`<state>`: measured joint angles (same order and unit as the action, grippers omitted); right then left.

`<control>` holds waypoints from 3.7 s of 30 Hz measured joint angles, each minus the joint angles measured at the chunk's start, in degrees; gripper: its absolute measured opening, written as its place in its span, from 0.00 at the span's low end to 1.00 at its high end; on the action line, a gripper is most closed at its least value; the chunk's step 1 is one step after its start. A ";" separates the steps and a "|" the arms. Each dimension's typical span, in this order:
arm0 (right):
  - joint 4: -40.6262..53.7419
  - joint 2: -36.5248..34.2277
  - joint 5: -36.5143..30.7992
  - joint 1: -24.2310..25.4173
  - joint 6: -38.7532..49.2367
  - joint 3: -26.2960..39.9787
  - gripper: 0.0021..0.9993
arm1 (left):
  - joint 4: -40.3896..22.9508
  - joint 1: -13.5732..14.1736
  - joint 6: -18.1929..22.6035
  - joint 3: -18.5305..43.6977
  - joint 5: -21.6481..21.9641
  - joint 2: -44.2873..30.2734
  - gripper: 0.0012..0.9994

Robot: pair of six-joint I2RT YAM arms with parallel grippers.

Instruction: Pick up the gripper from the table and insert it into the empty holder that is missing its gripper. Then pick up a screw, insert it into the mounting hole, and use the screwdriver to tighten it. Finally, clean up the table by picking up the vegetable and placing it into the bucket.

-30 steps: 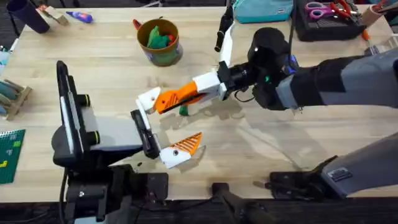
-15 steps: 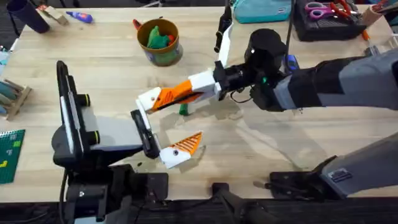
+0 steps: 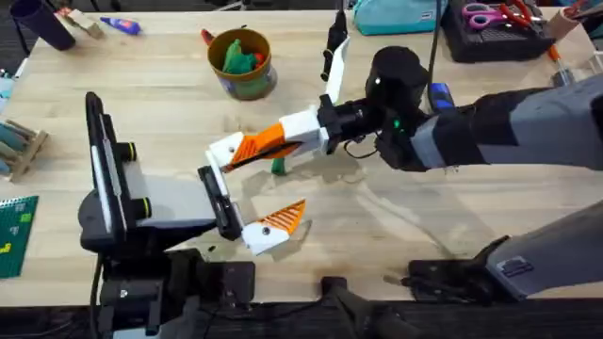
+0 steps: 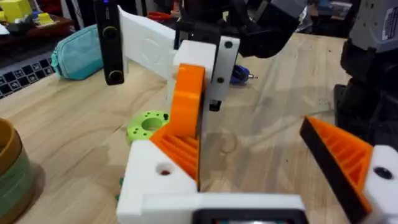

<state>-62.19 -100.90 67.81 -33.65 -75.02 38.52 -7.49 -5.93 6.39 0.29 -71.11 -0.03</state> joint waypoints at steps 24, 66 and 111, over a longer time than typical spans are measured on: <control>0.69 -0.10 0.24 -0.31 0.00 0.55 0.01 | 0.04 0.00 0.00 0.00 0.21 0.00 0.99; 3.88 -3.25 8.55 1.25 0.50 5.60 0.01 | 0.02 -0.22 0.18 0.01 -0.08 0.00 0.99; 5.35 -6.11 8.74 1.20 1.76 9.66 0.01 | 0.20 -0.22 0.24 0.01 1.03 0.00 0.99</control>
<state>-56.84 -107.00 76.55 -32.45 -73.27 48.18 -7.29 -6.15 6.63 0.30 -70.08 -0.03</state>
